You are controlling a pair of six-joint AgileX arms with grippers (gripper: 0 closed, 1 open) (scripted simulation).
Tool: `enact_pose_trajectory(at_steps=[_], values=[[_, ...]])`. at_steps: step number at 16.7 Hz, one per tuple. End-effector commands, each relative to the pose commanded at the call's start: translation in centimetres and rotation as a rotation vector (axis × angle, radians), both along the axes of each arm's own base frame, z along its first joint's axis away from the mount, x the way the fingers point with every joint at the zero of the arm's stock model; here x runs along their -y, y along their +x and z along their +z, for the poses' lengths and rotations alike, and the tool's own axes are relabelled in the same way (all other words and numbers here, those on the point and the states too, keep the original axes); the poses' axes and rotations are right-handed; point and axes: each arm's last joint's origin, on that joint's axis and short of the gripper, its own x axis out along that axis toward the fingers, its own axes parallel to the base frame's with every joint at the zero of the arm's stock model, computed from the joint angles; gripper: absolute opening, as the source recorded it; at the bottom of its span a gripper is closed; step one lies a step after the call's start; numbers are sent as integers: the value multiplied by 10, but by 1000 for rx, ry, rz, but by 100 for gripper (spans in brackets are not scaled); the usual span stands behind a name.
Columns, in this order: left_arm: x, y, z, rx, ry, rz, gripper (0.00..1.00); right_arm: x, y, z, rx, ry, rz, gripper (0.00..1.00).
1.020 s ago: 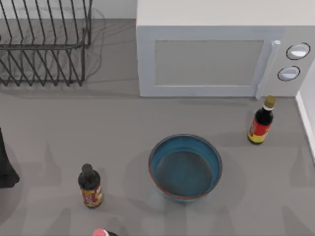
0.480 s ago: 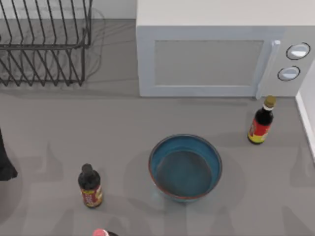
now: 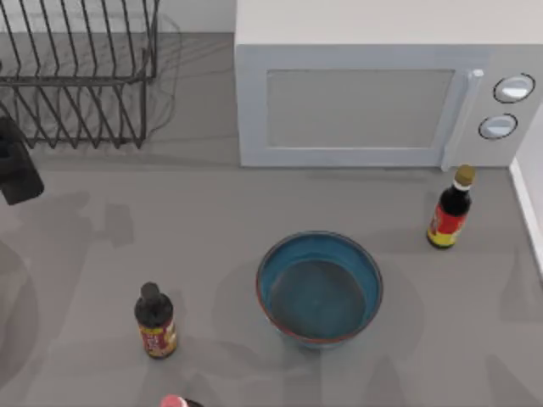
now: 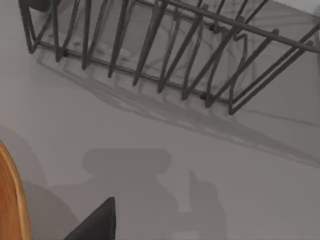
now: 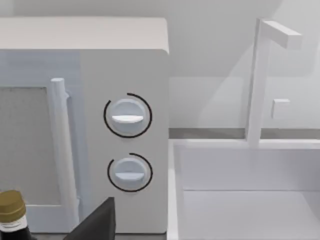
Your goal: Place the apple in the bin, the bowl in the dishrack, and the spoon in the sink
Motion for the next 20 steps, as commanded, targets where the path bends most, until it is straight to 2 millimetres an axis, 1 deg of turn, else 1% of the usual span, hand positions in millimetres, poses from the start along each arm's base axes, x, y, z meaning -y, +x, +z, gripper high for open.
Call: enact_pose_trajectory(at_steps=[2, 5, 7, 8, 10, 12, 14, 17, 20], values=[[16, 39, 12, -188, -35, 9, 100, 0, 0, 0, 0, 0, 0, 100], [54, 98, 12, -455, -44, 19, 100, 0, 0, 0, 0, 0, 0, 100], [87, 129, 7, -601, -29, 17, 100, 0, 0, 0, 0, 0, 0, 100], [106, 142, 3, -664, -16, 12, 100, 0, 0, 0, 0, 0, 0, 100], [147, 160, -6, -770, 16, -5, 100, 0, 0, 0, 0, 0, 0, 100], [191, 169, -17, -855, 55, -31, 100, 0, 0, 0, 0, 0, 0, 100], [235, 168, -29, -919, 96, -66, 100, 0, 0, 0, 0, 0, 0, 100], [294, 152, -38, -972, 145, -136, 100, 0, 0, 0, 0, 0, 0, 100], [338, 129, -41, -987, 174, -212, 100, 0, 0, 0, 0, 0, 0, 100]])
